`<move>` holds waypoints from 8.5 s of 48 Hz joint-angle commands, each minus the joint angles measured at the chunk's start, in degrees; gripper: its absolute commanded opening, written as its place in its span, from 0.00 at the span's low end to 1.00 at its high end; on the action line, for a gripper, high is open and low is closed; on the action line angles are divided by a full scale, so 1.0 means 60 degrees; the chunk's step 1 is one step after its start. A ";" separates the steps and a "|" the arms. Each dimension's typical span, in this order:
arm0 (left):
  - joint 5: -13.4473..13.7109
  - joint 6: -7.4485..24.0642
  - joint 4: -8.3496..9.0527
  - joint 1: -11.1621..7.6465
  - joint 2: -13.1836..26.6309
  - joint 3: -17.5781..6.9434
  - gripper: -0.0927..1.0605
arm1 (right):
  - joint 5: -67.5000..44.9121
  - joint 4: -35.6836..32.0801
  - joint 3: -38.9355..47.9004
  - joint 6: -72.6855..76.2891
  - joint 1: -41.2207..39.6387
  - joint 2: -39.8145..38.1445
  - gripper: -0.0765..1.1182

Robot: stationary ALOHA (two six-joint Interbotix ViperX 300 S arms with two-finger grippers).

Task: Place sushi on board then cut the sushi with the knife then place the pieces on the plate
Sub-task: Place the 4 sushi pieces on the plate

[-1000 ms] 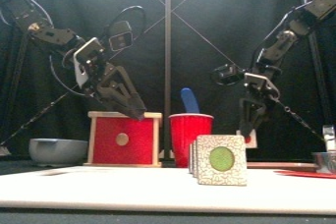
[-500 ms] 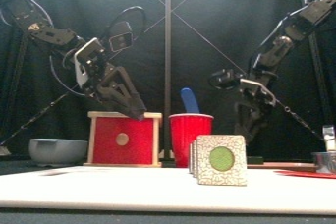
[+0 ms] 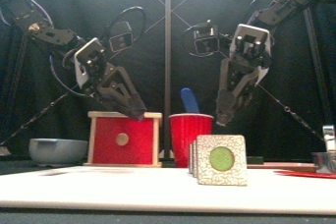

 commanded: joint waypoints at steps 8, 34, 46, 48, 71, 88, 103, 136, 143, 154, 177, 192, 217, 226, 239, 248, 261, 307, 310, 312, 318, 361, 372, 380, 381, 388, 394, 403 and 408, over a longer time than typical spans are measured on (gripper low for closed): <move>-0.0044 0.0000 0.0000 0.0044 -0.0132 -0.0103 0.72 | -0.0073 0.0015 -0.0791 -0.0015 0.0264 0.0747 0.77; -0.0044 0.0015 0.0000 0.0044 -0.0103 0.0000 0.72 | -0.0029 0.0073 -0.1567 -0.0029 0.0513 0.1992 0.77; -0.0044 0.0000 0.0000 0.0044 -0.0103 0.0029 0.72 | 0.0000 0.0103 -0.1611 -0.0029 0.0498 0.1978 0.77; -0.0044 0.0000 0.0000 0.0044 -0.0103 0.0029 0.72 | 0.0044 0.0103 -0.1611 -0.0029 0.0483 0.1978 0.77; -0.0044 0.0000 -0.0161 0.0044 -0.0088 0.0103 0.72 | 0.0703 0.0029 -0.1494 -0.0088 0.0483 0.2168 0.77; -0.0044 0.0000 -0.0176 0.0044 -0.0088 0.0103 0.72 | 0.1128 -0.0542 -0.1274 -0.0015 0.0132 0.2139 0.77; -0.0044 0.0000 -0.0161 0.0044 -0.0088 0.0117 0.72 | 0.1216 -0.0762 -0.1230 -0.0103 -0.0322 0.1567 0.77; -0.0044 0.0000 -0.0176 0.0044 -0.0073 0.0132 0.72 | 0.1128 -0.0234 -0.1172 -0.0161 -0.0234 0.1201 0.79; -0.0044 0.0000 -0.0161 0.0044 -0.0073 0.0132 0.72 | 0.0981 -0.0205 -0.1172 -0.0132 -0.0220 0.1406 0.79; -0.0044 0.0000 -0.0161 0.0044 -0.0073 0.0132 0.72 | 0.0938 -0.0234 -0.1157 -0.0132 -0.0220 0.1611 0.79; -0.0059 0.0000 -0.0161 0.0059 -0.0059 0.0132 0.72 | 0.0850 -0.0220 -0.1230 -0.0132 -0.0044 0.1934 0.79; -0.0044 0.0000 -0.0161 0.0044 -0.0073 0.0132 0.72 | 0.0908 -0.0132 -0.1274 -0.0103 -0.0044 0.1641 0.88; -0.0044 0.0000 -0.0161 0.0059 -0.0059 0.0146 0.72 | 0.0923 -0.0366 -0.1406 -0.0161 0.0103 0.2007 0.94; -0.0044 0.0000 -0.0176 0.0059 -0.0059 0.0146 0.72 | 0.0864 -0.0542 -0.1421 -0.0103 0.0132 0.2197 0.93; -0.0044 0.0000 -0.0161 0.0059 -0.0059 0.0146 0.72 | 0.0879 -0.0542 -0.1392 -0.0029 0.0132 0.2109 0.82; -0.0044 0.0000 -0.0176 0.0044 -0.0059 0.0146 0.72 | 0.0923 -0.0439 -0.1362 0.0015 0.0176 0.1992 0.66; -0.0044 0.0000 -0.0264 0.0044 -0.0059 0.0146 0.72 | 0.1333 -0.0234 -0.0674 0.0029 0.0088 0.0205 0.64; -0.0044 0.0000 -0.0278 0.0103 -0.0059 0.0088 0.72 | 0.1362 -0.1216 0.2563 -0.0146 -0.4307 -0.1655 0.86; -0.0044 0.0000 -0.0278 0.0088 -0.0059 0.0088 0.72 | 0.1377 -0.1216 0.2490 -0.0088 -0.4248 -0.1670 0.86; -0.0044 0.0000 -0.0278 0.0088 -0.0073 0.0088 0.72 | 0.1392 -0.1172 0.2446 -0.0059 -0.4233 -0.1743 0.86; -0.0044 0.0000 -0.0278 0.0088 -0.0073 0.0088 0.72 | 0.1406 -0.0879 0.2153 -0.0059 -0.3369 -0.2153 0.86; -0.0044 0.0029 -0.0513 0.0088 -0.0059 0.0161 0.72 | 0.0132 0.0044 -0.1289 0.0029 0.1406 0.0908 0.86; -0.0044 0.0029 -0.0498 0.0103 -0.0059 0.0205 0.72 | 0.0132 0.0293 -0.1626 0.0015 0.1567 0.1567 0.86; -0.0029 0.0029 -0.0513 0.0103 -0.0073 0.0220 0.72 | 0.0146 0.0352 -0.1641 0.0029 0.1523 0.1919 0.85; -0.0044 0.0029 -0.0498 0.0103 -0.0073 0.0205 0.72 | 0.0146 0.0381 -0.1655 0.0029 0.1509 0.1948 0.85; -0.0044 0.0029 -0.0498 0.0088 -0.0073 0.0234 0.72 | 0.0059 0.0308 -0.1758 0.0015 0.1509 0.2241 0.80; -0.0044 0.0029 -0.0513 0.0088 -0.0073 0.0234 0.72 | -0.0059 0.0293 -0.1846 0.0015 0.1450 0.2314 0.66; -0.0044 0.0029 -0.0498 0.0088 -0.0059 0.0249 0.72 | 0.0146 0.0337 -0.1567 0.0029 0.1230 0.1816 0.50; -0.0044 0.0029 -0.0513 0.0103 -0.0059 0.0249 0.72 | 0.0454 0.0352 -0.1172 0.0029 0.0996 0.1128 0.50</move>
